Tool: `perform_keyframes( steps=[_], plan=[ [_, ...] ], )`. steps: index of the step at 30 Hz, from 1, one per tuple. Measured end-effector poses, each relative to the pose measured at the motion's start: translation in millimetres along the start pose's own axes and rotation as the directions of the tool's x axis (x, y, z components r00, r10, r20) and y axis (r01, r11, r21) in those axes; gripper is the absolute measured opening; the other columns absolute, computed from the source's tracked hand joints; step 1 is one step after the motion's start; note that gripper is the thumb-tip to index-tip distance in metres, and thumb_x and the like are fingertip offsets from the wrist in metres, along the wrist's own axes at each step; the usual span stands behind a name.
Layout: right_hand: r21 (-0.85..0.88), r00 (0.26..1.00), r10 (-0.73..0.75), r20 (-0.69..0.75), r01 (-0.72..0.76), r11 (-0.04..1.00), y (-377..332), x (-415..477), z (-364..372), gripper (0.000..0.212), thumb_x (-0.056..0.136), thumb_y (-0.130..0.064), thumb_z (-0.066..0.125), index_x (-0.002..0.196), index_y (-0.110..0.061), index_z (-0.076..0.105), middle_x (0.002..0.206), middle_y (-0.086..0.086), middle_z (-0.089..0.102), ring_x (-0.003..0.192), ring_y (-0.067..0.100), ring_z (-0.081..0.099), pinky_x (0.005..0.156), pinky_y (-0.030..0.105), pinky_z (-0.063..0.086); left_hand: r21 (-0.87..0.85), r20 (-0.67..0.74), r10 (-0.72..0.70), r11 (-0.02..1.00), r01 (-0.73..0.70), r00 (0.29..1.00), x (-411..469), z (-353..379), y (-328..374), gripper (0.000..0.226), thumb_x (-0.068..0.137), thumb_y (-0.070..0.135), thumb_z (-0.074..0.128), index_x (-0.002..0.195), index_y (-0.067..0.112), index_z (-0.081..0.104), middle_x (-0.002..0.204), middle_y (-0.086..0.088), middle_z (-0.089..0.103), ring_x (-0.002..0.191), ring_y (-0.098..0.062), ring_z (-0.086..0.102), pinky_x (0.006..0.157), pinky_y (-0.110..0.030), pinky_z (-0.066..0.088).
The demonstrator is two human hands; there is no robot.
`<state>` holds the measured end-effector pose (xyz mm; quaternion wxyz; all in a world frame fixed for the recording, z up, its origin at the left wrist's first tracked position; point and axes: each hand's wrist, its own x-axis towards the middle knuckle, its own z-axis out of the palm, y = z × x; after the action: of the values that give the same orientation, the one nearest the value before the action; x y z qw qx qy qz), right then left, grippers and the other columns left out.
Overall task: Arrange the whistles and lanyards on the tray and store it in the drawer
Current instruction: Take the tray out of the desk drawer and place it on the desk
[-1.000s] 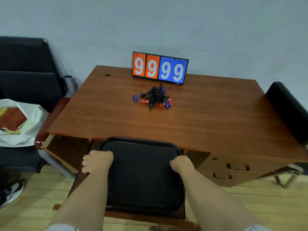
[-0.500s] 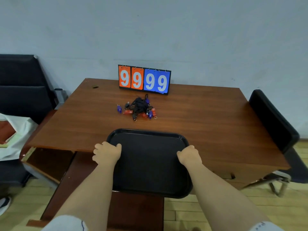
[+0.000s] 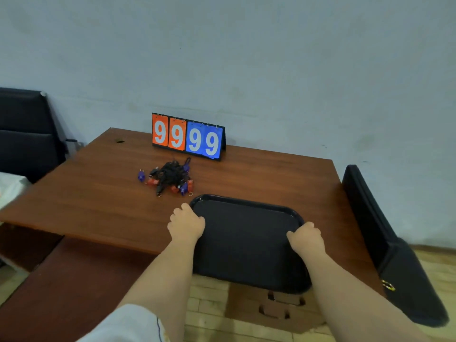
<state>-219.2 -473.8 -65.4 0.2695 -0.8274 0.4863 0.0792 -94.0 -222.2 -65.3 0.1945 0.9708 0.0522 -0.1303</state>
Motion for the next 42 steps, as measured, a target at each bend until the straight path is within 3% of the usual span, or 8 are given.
perform_keyframes(
  steps=[12, 17, 22, 24, 30, 39, 42],
  plan=[
    [0.017, 0.999, -0.014, -0.043, 0.015, 1.0, -1.2, 50.0, -30.2, 0.053, 0.09, -0.031, 0.062, 0.132, -0.012, 0.036, 0.128, 0.017, 0.051, 0.112, 0.033, 0.055, 0.089, 0.042, 0.054, 0.043, 0.004, 0.101, 0.994, -0.101, 0.995, 23.3, 11.1, 54.1, 0.051, 0.091, 0.034, 0.056, 0.133, 0.012, 0.037, 0.134, -0.015, 0.047, 0.119, -0.03, 0.049, 0.094, -0.04, 0.046],
    [-0.025, 0.999, -0.005, -0.046, 0.004, 1.0, -20.6, 84.1, -29.2, 0.055, 0.091, -0.032, 0.062, 0.137, -0.014, 0.038, 0.13, 0.016, 0.052, 0.114, 0.033, 0.055, 0.09, 0.041, 0.053, 0.026, 0.1, 0.161, 0.986, -0.164, 0.982, 64.6, 19.5, 66.5, 0.05, 0.091, 0.034, 0.056, 0.134, 0.015, 0.039, 0.133, -0.015, 0.046, 0.12, -0.031, 0.048, 0.094, -0.041, 0.047],
    [-0.013, 0.998, 0.066, -0.017, -0.066, 0.998, -34.9, 119.8, -25.9, 0.051, 0.091, -0.036, 0.06, 0.136, -0.014, 0.048, 0.128, 0.015, 0.052, 0.108, 0.03, 0.058, 0.089, 0.039, 0.055, 0.029, 0.214, 0.27, 0.959, -0.282, 0.939, 112.5, 23.9, 85.2, 0.074, 0.081, 0.048, 0.069, 0.143, 0.021, 0.039, 0.139, -0.013, 0.037, 0.124, -0.031, 0.045, 0.102, -0.042, 0.044],
    [-0.039, 0.997, 0.072, -0.008, -0.072, 0.997, -38.7, 130.3, -26.7, 0.051, 0.093, -0.034, 0.058, 0.139, -0.015, 0.047, 0.135, 0.015, 0.047, 0.114, 0.031, 0.054, 0.091, 0.039, 0.052, 0.058, 0.26, 0.286, 0.949, -0.31, 0.922, 124.6, 27.0, 94.3, 0.09, 0.072, 0.054, 0.075, 0.146, 0.023, 0.035, 0.143, -0.013, 0.031, 0.129, -0.031, 0.04, 0.105, -0.043, 0.04],
    [-0.139, 0.995, 0.08, 0.067, -0.071, 0.988, -44.5, 168.8, -30.2, 0.06, 0.095, -0.037, 0.056, 0.149, -0.019, 0.035, 0.145, 0.015, 0.033, 0.126, 0.033, 0.044, 0.096, 0.039, 0.046, 0.137, 0.405, 0.23, 0.942, -0.307, 0.885, 149.7, 47.0, 118.8, 0.108, 0.068, 0.046, 0.082, 0.152, 0.026, 0.018, 0.151, -0.012, 0.019, 0.138, -0.03, 0.027, 0.109, -0.045, 0.036],
    [-0.222, 0.982, 0.02, 0.189, 0.023, 0.975, -45.4, 225.6, -34.4, 0.061, 0.091, -0.043, 0.059, 0.143, -0.019, 0.04, 0.138, 0.014, 0.032, 0.121, 0.033, 0.043, 0.095, 0.039, 0.047, 0.174, 0.419, 0.165, 0.951, -0.257, 0.893, 176.7, 73.6, 157.0, 0.107, 0.07, 0.043, 0.081, 0.152, 0.023, 0.017, 0.15, -0.012, 0.019, 0.136, -0.03, 0.029, 0.105, -0.044, 0.039],
    [-0.241, 0.975, 0.014, 0.222, 0.041, 0.97, -47.0, 238.9, -34.0, 0.071, 0.089, -0.048, 0.061, 0.147, -0.018, 0.034, 0.143, 0.016, 0.029, 0.127, 0.034, 0.04, 0.099, 0.041, 0.045, 0.2, 0.41, 0.147, 0.948, -0.247, 0.9, 180.6, 79.8, 162.2, 0.105, 0.07, 0.042, 0.081, 0.152, 0.022, 0.019, 0.148, -0.013, 0.021, 0.135, -0.03, 0.03, 0.105, -0.043, 0.039]
  ],
)
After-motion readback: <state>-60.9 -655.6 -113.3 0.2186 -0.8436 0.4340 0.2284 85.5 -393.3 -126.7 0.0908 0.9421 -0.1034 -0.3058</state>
